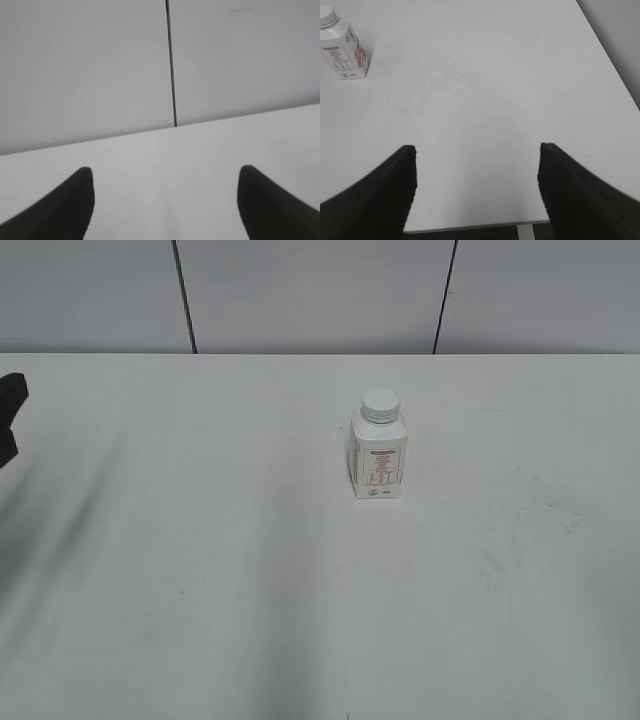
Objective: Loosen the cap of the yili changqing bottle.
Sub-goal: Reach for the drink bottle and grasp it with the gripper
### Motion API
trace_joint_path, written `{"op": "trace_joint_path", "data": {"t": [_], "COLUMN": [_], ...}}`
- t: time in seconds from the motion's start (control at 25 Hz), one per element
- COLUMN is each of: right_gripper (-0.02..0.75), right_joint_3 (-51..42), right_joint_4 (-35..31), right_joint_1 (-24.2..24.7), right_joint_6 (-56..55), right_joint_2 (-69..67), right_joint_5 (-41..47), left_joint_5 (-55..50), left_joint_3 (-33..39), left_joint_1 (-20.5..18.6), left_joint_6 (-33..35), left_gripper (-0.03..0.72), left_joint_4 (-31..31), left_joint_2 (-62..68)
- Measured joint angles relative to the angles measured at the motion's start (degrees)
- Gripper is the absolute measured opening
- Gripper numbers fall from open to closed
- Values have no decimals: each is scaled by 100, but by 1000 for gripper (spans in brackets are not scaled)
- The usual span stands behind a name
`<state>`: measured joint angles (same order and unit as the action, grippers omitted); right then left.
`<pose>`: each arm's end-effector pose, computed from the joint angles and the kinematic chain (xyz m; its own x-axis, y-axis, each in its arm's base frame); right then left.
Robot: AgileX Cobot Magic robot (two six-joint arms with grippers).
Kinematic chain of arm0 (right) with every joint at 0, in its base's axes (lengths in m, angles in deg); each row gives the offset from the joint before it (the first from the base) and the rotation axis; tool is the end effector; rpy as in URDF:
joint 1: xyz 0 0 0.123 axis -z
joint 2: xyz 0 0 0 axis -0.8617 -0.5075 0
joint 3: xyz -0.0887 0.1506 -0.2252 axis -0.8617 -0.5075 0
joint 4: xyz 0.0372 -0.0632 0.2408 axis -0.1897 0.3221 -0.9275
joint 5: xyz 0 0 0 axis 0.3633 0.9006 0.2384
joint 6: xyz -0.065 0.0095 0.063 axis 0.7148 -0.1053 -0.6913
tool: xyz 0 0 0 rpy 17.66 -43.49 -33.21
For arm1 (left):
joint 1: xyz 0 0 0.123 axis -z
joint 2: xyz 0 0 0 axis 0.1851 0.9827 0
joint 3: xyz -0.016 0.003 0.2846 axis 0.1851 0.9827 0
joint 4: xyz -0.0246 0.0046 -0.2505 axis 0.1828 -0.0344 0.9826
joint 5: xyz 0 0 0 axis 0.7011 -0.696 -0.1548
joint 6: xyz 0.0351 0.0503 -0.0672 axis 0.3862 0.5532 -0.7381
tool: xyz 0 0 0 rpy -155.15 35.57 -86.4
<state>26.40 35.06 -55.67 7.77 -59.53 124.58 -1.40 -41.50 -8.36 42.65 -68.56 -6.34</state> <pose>-0.0090 0.0070 0.2787 -0.4633 -0.0411 -0.8852 -0.0295 0.9991 -0.0310 0.2097 -0.0224 0.2059 -0.1008 0.1325 -0.9860 0.2062 0.9723 0.1096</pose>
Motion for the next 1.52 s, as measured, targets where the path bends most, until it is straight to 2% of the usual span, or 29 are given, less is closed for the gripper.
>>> {"op": "trace_joint_path", "data": {"t": [0.28, 0.72, 0.96, 1.16, 1.28, 1.52], "right_gripper": [592, 592, 592, 592, 592, 592], "right_joint_3": [0, 0, 0, 0, 0, 0], "right_joint_4": [0, 0, 0, 0, -11, -49], "right_joint_1": [0, 0, 0, 0, 0, 0], "right_joint_6": [0, 0, 0, 0, 0, 0], "right_joint_2": [0, 0, 0, 0, 0, 0], "right_joint_5": [0, 0, 0, 0, 0, 0], "left_joint_5": [342, 554, 1565, 2172, 2228, 2223], "left_joint_3": [-44, -951, -1652, -2355, -2777, -3542], "left_joint_1": [0, 0, 0, 36, 145, 473], "left_joint_6": [-326, -974, -1545, -1803, -1827, -2155], "left_gripper": [533, 533, 533, 533, 536, 567], "left_joint_4": [-387, -2352, -3765, -4616, -4884, -5003], "left_joint_2": [780, 2313, 3271, 4085, 4429, 4955]}}
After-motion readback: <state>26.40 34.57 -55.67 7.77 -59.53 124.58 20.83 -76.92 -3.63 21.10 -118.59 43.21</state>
